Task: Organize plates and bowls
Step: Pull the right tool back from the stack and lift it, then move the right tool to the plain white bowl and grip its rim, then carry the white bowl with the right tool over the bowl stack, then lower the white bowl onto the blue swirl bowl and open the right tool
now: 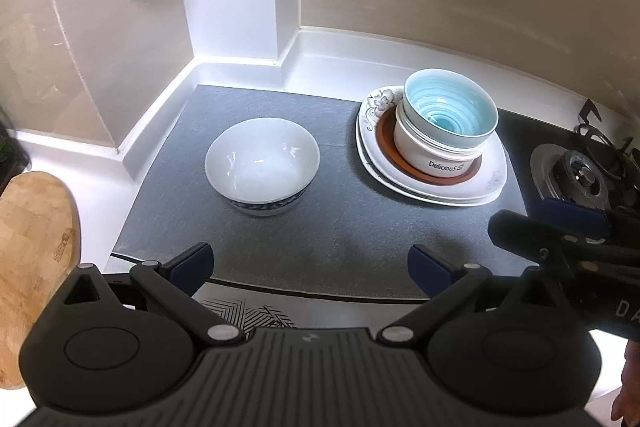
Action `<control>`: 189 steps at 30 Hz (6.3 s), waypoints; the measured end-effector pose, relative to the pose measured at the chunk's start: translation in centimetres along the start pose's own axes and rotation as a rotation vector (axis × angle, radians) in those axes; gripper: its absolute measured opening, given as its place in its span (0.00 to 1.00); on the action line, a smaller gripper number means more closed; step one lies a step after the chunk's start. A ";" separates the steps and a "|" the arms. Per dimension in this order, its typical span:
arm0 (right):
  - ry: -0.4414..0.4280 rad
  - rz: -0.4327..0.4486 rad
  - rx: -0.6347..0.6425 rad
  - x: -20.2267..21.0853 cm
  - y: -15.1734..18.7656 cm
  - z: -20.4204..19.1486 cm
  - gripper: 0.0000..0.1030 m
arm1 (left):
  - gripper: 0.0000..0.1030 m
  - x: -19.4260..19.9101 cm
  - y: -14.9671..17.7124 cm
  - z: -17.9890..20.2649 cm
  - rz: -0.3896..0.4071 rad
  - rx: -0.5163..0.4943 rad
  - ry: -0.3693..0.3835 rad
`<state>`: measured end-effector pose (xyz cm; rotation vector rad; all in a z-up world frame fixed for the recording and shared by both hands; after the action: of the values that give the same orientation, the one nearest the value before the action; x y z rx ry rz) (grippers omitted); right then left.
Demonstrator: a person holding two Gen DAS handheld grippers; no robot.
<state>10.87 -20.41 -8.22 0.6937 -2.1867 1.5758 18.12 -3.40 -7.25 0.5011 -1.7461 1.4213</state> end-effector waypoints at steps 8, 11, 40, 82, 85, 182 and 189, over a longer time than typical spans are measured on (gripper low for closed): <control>-0.007 -0.008 0.016 -0.6 0.1 -0.6 0.68 | 1.00 -0.7 -0.9 -1.5 -0.009 0.014 -0.012; -0.012 -0.016 0.024 -1.5 -0.4 -1.1 0.68 | 1.00 -1.4 -1.9 -3.2 -0.009 0.042 -0.027; 0.007 -0.245 -0.030 -19.1 -4.9 -2.9 0.68 | 1.00 -16.7 -6.9 -13.1 -0.238 0.129 -0.058; -0.057 -0.365 -0.038 -24.5 -3.9 -2.5 0.10 | 0.09 -17.9 -7.1 -10.8 -0.236 0.154 0.193; -0.053 -0.339 -0.025 -23.4 -4.3 -2.7 0.10 | 0.09 -16.9 -7.5 -10.4 -0.214 0.140 0.194; 0.239 -0.060 -0.150 -14.3 -10.3 14.4 0.07 | 0.09 -18.4 -16.0 9.9 -0.191 -0.082 0.392; 0.206 -0.055 -0.199 -14.1 -10.1 15.0 0.08 | 0.09 -18.2 -16.1 9.9 -0.191 -0.078 0.393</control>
<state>28.24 -34.73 -12.87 0.5030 -2.1155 1.3164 37.35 -20.65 -11.93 0.3107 -1.3933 1.2167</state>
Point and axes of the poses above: each gripper's, at about its wrist camera, not at the fingertips, and x roughly against the way its jaws point, z to its right, y to its underside, the point moved 5 cm from there along -x, roughly the way its jaws point, and after that the axes turned 2 degrees about -y, right-handed, at the moved point
